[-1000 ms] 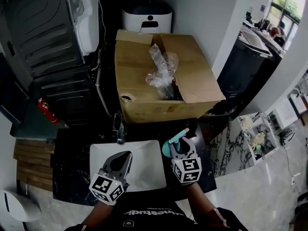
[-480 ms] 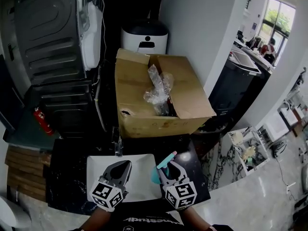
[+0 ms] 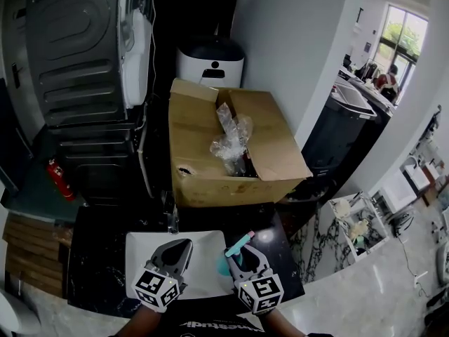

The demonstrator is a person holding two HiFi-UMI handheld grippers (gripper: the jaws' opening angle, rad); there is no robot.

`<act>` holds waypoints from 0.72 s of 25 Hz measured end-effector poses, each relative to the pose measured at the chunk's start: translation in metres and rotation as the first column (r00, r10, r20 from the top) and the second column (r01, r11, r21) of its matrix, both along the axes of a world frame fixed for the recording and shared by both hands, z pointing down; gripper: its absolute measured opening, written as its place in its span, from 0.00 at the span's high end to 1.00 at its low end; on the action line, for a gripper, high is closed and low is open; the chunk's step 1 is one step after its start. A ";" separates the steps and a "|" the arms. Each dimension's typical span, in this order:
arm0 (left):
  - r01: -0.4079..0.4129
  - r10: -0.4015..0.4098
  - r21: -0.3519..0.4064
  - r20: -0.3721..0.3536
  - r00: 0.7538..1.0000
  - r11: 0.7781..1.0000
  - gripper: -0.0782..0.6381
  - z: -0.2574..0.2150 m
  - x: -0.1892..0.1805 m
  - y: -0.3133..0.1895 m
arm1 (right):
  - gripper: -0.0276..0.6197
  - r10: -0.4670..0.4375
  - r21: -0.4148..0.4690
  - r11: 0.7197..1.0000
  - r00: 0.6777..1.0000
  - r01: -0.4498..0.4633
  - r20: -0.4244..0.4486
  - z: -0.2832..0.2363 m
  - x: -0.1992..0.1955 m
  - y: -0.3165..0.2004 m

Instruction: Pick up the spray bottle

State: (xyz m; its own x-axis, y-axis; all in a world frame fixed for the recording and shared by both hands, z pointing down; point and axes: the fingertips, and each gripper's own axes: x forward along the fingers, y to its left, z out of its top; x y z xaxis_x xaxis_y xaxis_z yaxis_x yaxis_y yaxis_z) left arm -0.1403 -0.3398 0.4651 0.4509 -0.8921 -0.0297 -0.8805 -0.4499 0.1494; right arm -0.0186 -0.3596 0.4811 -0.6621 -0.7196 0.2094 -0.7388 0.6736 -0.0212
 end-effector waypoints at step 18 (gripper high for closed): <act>0.007 -0.007 -0.006 -0.003 1.000 1.000 0.87 0.000 -0.001 0.002 | 0.68 -0.003 -0.008 1.000 1.000 0.003 0.004 0.001 -0.001 0.002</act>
